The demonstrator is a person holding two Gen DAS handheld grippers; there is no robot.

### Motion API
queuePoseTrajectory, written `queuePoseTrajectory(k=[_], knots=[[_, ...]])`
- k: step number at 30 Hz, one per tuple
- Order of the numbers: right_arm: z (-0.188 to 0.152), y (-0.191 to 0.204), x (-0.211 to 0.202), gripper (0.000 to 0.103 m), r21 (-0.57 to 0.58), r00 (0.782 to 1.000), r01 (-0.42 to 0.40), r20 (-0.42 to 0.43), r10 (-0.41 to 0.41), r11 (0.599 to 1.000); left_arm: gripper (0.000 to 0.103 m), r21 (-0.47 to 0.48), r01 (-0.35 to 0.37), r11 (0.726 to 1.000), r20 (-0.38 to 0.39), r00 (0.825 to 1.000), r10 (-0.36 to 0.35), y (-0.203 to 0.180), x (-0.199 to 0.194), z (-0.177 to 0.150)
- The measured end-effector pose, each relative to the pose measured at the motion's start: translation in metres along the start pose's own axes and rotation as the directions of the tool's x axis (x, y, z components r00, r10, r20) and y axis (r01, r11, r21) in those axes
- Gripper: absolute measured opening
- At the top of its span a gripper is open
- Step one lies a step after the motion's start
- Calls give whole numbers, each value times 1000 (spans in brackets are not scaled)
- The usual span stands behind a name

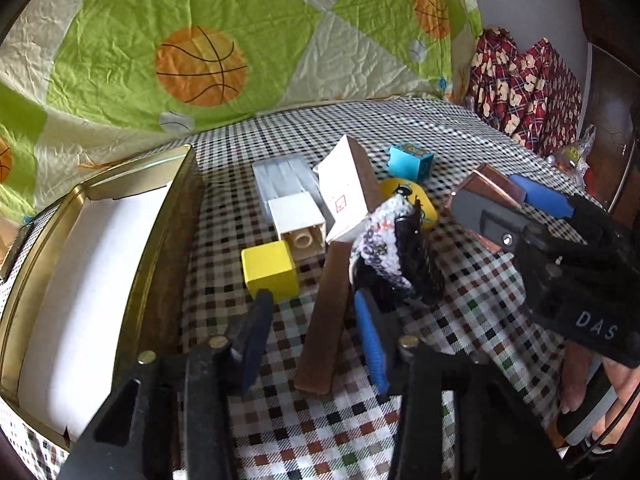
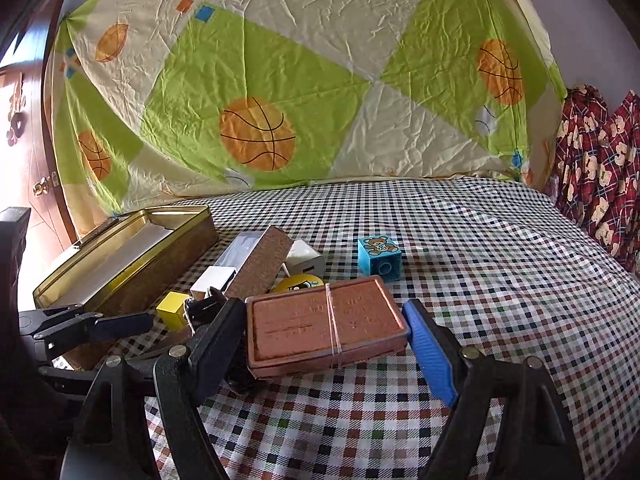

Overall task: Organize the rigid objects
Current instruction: 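Grasp the copper rubber-banded box with the right tool while the left tool grasps the brown brush, then carry the copper box with the right tool over the gold tin while the left tool carries the brush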

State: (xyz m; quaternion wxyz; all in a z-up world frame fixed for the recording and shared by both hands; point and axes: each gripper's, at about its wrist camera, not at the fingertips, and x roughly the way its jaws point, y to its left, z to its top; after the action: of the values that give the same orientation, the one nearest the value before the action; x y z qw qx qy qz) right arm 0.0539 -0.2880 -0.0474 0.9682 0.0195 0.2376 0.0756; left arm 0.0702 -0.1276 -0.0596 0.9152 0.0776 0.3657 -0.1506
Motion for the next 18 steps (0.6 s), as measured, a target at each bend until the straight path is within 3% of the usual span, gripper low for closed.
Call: queuePoseTrajectory(k=[2,6,10,18], knots=[[0,-1,0,82,3,1000,0,0,0,1000,36,29,17,999,-29,999,-17,-5,5,0],[-2,1,-2,82,-8,1000,8,15,-8,1000,15,41,36,999,-60,998,-34,-7,9,-2],[-3,2,-7,82,-7,999,12,43,-11,1000,14,15,68,998,-21,997,-68,0,1,-3],[-6,4,-12,82,-14,997,19,74,-18,1000,14,19,46,999,87,995,-48,3,-15,-4]])
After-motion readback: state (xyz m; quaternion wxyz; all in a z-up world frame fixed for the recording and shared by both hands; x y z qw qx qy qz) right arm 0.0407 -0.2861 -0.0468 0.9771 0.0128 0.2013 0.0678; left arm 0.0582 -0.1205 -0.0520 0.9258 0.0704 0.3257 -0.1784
